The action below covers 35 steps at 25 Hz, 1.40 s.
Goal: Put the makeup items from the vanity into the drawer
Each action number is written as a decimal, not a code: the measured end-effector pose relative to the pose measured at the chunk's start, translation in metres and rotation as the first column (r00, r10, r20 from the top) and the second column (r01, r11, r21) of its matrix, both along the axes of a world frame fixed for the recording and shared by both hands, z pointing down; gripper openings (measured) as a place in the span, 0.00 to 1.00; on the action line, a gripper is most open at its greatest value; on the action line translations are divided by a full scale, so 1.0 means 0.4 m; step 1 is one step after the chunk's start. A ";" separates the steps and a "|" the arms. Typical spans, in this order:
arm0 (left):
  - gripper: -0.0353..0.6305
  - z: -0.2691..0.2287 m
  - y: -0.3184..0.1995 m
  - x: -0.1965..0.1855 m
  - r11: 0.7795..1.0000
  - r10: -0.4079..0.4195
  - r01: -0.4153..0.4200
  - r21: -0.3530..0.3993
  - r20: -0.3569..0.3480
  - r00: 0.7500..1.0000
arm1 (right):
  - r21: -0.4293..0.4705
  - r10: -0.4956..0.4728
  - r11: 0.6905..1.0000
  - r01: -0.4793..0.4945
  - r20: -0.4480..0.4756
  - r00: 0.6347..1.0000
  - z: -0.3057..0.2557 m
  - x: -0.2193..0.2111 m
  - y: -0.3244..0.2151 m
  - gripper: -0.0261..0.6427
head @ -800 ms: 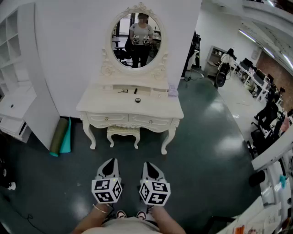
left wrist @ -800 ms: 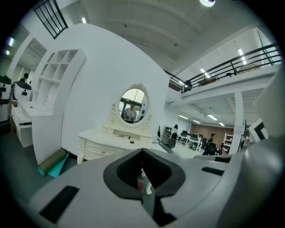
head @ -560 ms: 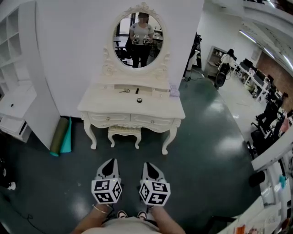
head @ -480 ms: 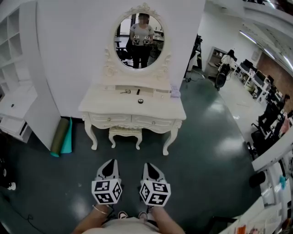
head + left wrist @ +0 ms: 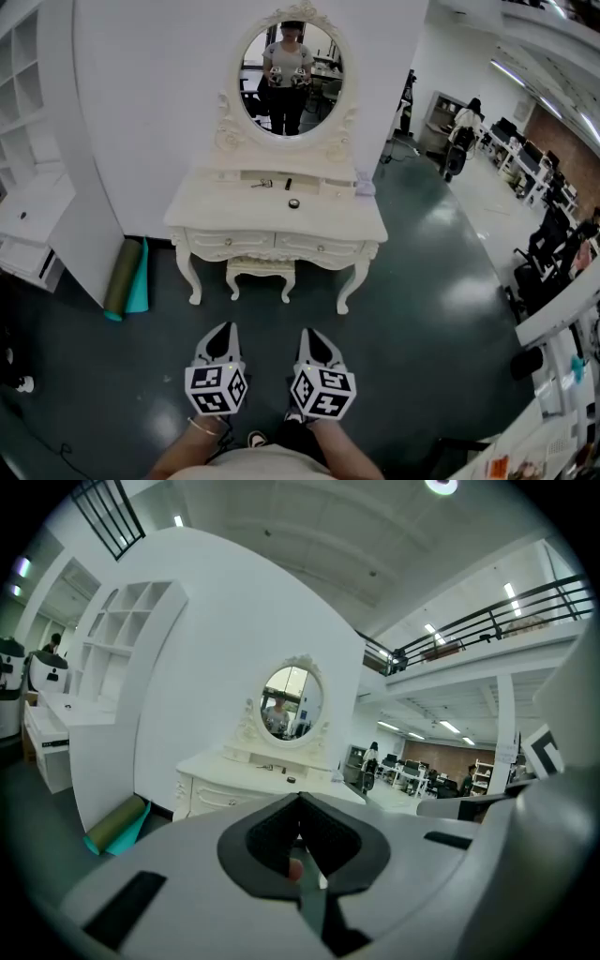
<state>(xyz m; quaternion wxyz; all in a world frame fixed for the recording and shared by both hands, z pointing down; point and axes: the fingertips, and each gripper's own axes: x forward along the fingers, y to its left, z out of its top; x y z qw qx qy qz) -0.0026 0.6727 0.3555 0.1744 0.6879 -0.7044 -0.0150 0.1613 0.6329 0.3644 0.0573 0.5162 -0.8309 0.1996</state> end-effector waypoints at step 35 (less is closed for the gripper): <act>0.06 0.060 -0.752 -0.066 0.994 -0.062 0.069 -0.086 0.077 0.995 | -0.087 -0.065 0.994 0.070 0.052 0.996 0.085 -0.065 -0.807 0.07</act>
